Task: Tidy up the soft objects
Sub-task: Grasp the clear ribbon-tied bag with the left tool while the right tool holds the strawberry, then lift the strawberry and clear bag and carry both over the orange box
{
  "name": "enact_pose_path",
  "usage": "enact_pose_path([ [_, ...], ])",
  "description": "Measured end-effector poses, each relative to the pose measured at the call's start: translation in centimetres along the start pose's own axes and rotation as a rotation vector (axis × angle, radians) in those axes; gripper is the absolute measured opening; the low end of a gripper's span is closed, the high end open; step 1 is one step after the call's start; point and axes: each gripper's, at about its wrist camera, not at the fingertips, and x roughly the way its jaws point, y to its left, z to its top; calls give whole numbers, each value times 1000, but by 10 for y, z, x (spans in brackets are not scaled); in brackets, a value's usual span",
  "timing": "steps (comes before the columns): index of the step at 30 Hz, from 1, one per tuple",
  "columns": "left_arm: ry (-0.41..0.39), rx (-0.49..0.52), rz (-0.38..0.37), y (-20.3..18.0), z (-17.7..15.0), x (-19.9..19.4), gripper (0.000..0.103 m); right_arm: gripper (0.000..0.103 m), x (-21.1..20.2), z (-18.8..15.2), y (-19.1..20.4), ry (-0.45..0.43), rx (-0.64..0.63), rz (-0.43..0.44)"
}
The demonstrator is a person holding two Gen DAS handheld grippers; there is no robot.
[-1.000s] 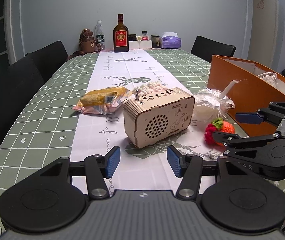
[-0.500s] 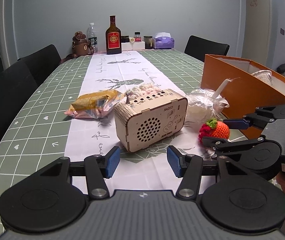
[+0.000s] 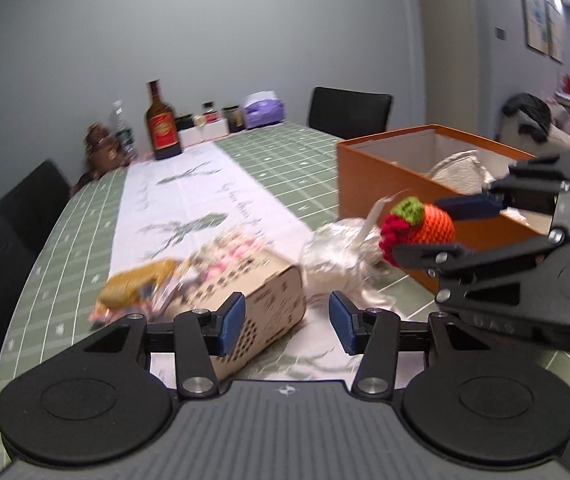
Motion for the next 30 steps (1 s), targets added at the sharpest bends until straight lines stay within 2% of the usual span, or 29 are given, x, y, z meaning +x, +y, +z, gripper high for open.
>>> enact_pose_path([
  [5, 16, 101, -86, -16, 27, 25, 59, 45, -8, 11, -31, -29, 76, -22],
  [9, 79, 188, -147, -28, 43, 58, 60, 45, -6, 13, -45, -33, 118, -27],
  [14, 176, 308, -167, -42, 47, 98, 61, 45, -1, 14, -54, -26, 160, -12],
  [22, 297, 423, -127, -55, 41, 137, 61, 45, 7, 14, -62, -22, 187, 15],
  [25, 309, 416, -96, -55, 40, 143, 52, 45, 10, 14, -62, -23, 189, 17],
  [26, 313, 407, -95, -53, 40, 145, 42, 45, 10, 14, -62, -24, 194, 19],
  [27, 318, 398, -90, -52, 40, 146, 39, 45, 10, 13, -63, -24, 197, 20],
  [30, 317, 383, -92, -50, 39, 146, 33, 45, 10, 13, -63, -27, 207, 24],
])
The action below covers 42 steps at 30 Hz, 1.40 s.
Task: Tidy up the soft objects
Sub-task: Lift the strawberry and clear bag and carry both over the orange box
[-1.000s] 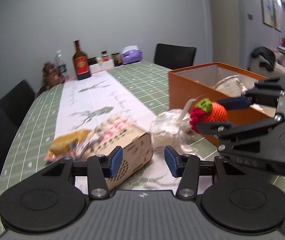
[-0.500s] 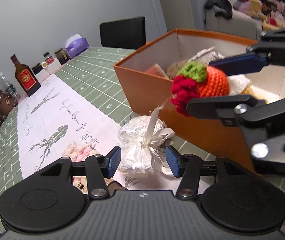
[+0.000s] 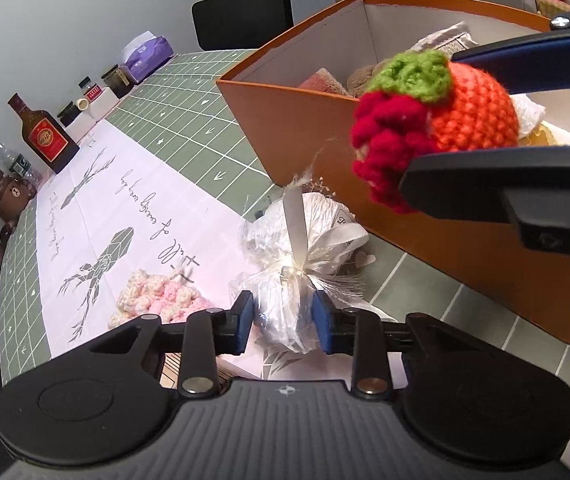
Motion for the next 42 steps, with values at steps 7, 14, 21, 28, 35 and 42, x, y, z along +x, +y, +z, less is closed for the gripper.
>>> enact_pose_path([
  [7, -40, -63, 6, 0, 1, -10, 28, 45, -1, 0, -1, 1, 11, 10],
  [14, -110, -126, 16, 5, 2, -40, 27, 45, -14, 5, -5, -39, 26, 20],
  [21, -192, -201, 48, 13, 1, -84, 27, 45, -42, 18, -9, -99, 9, 17],
  [28, -299, -256, 53, 15, 3, -138, 27, 45, -73, 39, -35, -111, 38, 37],
  [35, -422, -320, -24, 5, 13, -187, 27, 45, -102, 59, -79, -71, 79, 29],
  [42, -371, -359, -231, -16, 39, -191, 27, 45, -93, 60, -128, 138, 139, 84],
])
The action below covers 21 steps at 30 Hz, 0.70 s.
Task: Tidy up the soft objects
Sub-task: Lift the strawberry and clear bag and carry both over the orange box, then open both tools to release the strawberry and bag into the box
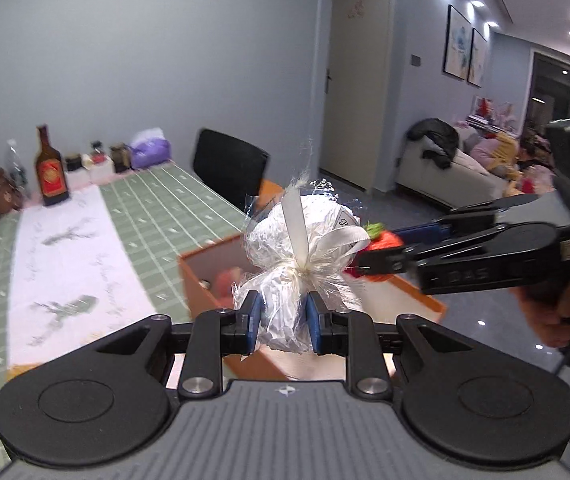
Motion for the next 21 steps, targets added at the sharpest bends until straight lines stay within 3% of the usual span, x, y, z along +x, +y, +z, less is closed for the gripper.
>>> enact_pose_path([
  [5, 127, -8, -32, -17, 2, 41, 27, 45, 18, -11, -27, 152, 42, 38],
  [13, 305, 78, 18, -43, -15, 94, 28, 45, 60, -42, -45, 353, -47, -31],
  [21, 441, 209, 87, -63, -28, 133, 28, 45, 89, -49, -58, 471, -142, -44],
])
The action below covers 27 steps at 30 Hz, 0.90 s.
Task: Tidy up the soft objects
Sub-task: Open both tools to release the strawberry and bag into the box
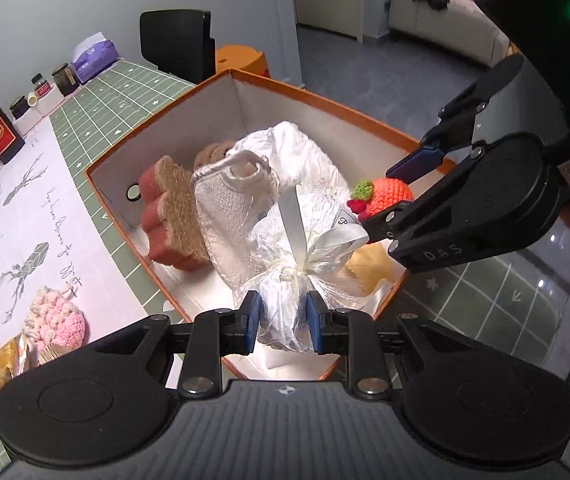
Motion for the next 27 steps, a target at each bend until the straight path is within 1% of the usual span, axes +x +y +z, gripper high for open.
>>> enact_pose_path([
  [7, 50, 43, 7, -8, 2, 13, 29, 46, 15, 1, -3, 47, -10, 15],
  [10, 56, 38, 0, -9, 2, 16, 31, 47, 16, 1, -2, 60, -17, 13],
  [13, 52, 22, -5, -7, 3, 15, 36, 47, 17, 2, -3, 68, -23, 13],
  [14, 48, 17, -7, -6, 2, 14, 42, 48, 17, 2, -3, 72, -28, 14],
  [16, 40, 11, -21, -6, 3, 10, 43, 49, 16, 2, -2, 75, -33, 17],
  [18, 25, 11, -18, -7, 3, 6, 50, 49, 14, 2, -2, 75, -37, 19],
  [19, 15, 11, -18, -6, 3, 3, 52, 51, 12, 3, -1, 73, -40, 17],
  [20, 6, 8, -19, -6, 3, 0, 53, 52, 10, 3, 0, 72, -44, 11],
  [24, -37, -8, -19, -3, 1, -15, 53, 52, 2, 4, 6, 62, -65, -9],
  [27, -73, -14, -17, -2, -1, -27, 53, 53, -8, 5, 9, 38, -67, -25],
])
